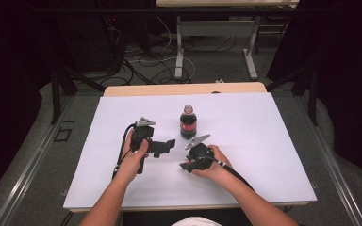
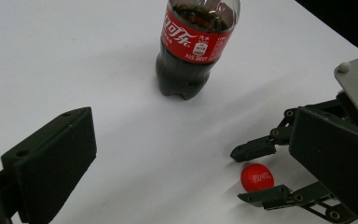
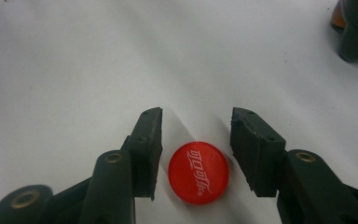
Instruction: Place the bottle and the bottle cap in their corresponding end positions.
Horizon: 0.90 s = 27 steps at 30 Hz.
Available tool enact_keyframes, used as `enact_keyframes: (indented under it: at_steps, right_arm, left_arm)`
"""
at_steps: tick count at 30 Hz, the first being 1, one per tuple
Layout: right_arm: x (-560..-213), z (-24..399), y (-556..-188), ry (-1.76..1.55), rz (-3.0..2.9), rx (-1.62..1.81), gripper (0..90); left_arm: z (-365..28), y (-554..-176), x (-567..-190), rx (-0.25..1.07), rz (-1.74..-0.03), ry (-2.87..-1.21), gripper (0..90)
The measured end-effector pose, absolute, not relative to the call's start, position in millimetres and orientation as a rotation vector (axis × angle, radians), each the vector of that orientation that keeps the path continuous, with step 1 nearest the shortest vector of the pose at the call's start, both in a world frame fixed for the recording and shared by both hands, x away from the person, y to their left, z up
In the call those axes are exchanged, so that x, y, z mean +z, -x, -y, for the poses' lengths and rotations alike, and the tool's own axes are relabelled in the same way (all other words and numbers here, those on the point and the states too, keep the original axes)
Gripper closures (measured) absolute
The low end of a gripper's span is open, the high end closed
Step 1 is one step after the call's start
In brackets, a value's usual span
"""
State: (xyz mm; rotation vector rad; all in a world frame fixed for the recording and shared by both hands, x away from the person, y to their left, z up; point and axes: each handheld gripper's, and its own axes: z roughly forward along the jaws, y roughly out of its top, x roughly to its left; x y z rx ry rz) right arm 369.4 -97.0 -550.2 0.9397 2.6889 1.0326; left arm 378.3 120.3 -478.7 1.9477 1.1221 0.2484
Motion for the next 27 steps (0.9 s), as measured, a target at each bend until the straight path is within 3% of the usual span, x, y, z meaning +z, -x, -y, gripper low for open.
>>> enact_keyframes:
  at_steps: [11,23,27]
  right_arm:
    - [-538.2,107.1,-372.3,-0.936,-2.656,1.096,38.8]
    - [-514.9,142.7,-386.6,-1.036,-2.553,1.143,35.0]
    - [-504.4,159.2,-391.3,-1.066,-2.507,1.141,29.6]
  left_arm:
    - [-126.6,-380.9,-479.8,0.25,-1.137,-1.947,0.8]
    - [-136.0,-383.3,-480.4,0.269,-1.177,-1.936,0.8]
    - [-140.2,-384.3,-480.4,0.277,-1.185,-1.941,0.8]
